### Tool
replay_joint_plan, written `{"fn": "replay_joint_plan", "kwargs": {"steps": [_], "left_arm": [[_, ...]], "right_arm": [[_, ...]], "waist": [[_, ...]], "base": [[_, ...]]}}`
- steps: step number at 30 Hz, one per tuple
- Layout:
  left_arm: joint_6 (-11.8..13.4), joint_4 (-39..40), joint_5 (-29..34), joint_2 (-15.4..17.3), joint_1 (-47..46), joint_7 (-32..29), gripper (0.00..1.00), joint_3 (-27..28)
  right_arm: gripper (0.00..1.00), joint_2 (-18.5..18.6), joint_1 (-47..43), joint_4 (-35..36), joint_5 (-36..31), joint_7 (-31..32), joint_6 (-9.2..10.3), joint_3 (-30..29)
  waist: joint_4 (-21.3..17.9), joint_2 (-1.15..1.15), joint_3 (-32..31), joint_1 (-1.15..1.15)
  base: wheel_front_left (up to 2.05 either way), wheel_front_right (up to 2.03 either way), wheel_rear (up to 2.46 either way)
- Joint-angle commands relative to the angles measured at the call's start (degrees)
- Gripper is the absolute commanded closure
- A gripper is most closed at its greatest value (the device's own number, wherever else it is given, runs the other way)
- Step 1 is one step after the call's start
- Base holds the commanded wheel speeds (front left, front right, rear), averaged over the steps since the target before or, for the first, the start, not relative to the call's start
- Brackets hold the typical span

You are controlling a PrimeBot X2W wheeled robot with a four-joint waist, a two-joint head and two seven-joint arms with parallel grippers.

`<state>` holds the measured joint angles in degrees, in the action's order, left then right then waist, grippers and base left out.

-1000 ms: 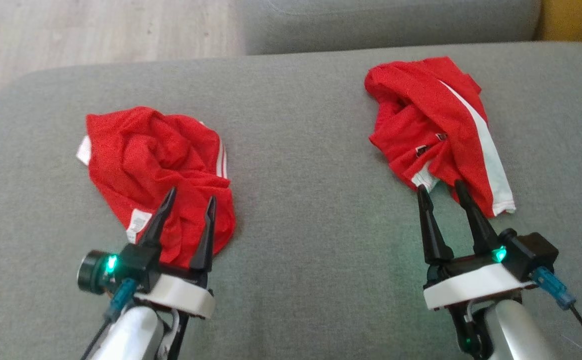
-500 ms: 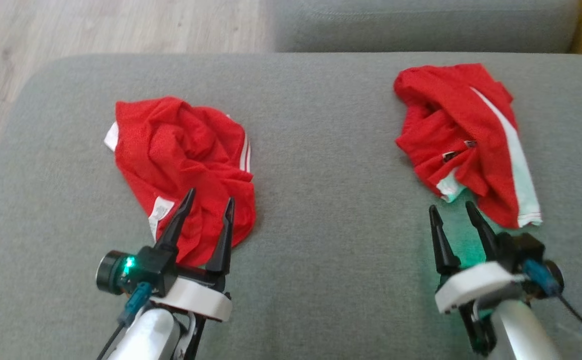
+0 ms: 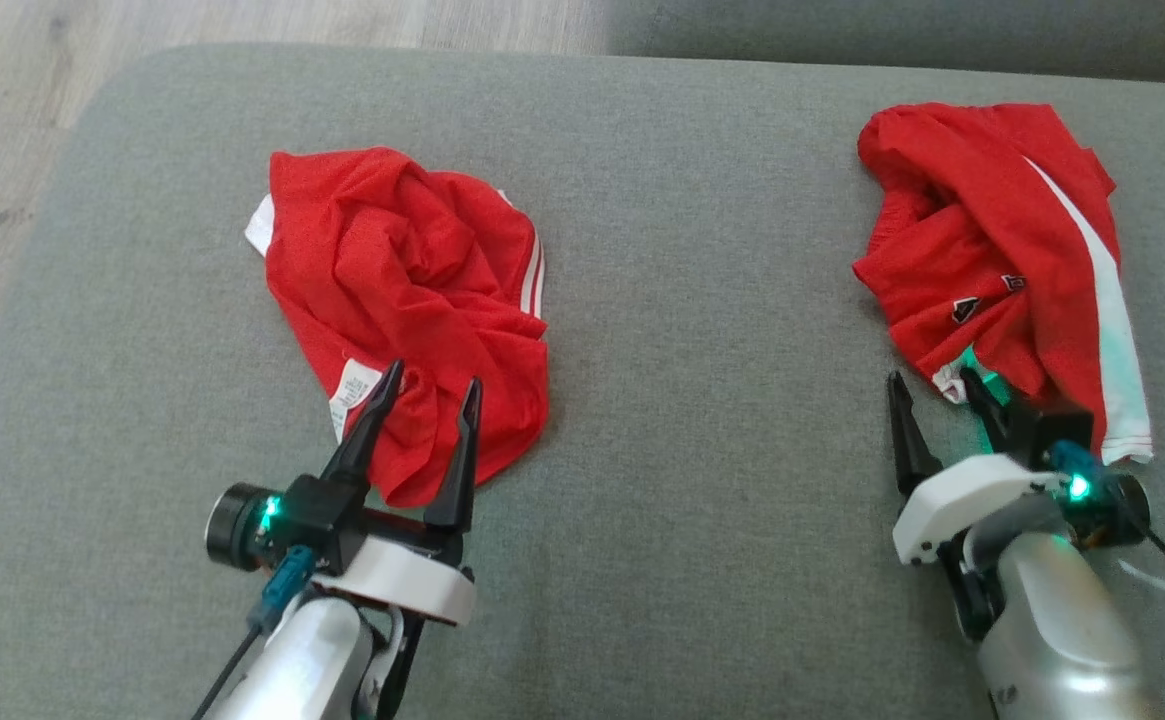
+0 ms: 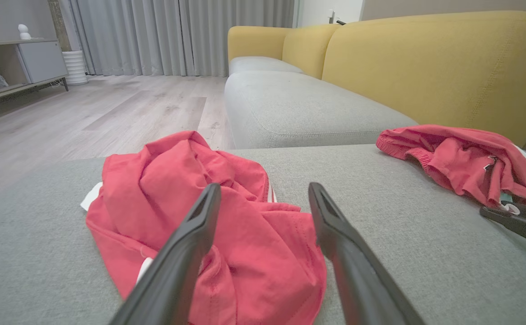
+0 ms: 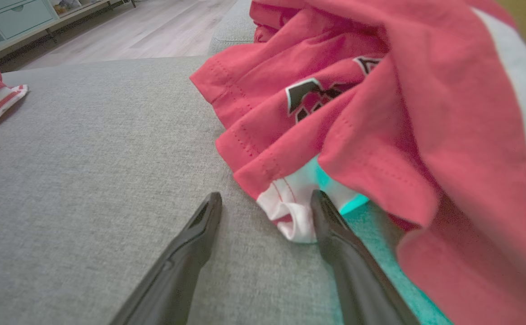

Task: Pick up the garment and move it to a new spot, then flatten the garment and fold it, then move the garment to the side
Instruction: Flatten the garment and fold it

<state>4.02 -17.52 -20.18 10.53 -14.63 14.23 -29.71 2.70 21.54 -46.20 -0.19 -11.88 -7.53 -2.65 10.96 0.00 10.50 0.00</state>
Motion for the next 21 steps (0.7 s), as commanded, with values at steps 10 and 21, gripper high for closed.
{"fn": "replay_joint_plan", "kwargs": {"steps": [10, 21], "left_arm": [[-0.20, 0.47, 0.16, 0.18, -3.44, 0.66, 0.00, 1.54], [0.11, -0.36, -0.29, 0.09, -1.61, 0.73, 0.00, 2.06]], "right_arm": [[1.00, 0.18, 5.61, -4.31, -1.26, -2.47, 0.04, 0.45], [1.00, 0.18, 3.78, 4.35, 6.17, -3.09, 0.04, 8.82]], "waist": [[-1.35, 0.00, -0.01, 0.00], [-3.06, 0.00, -4.29, 0.00]], "base": [[0.00, 0.00, 0.00], [0.00, 0.00, 0.00]]}}
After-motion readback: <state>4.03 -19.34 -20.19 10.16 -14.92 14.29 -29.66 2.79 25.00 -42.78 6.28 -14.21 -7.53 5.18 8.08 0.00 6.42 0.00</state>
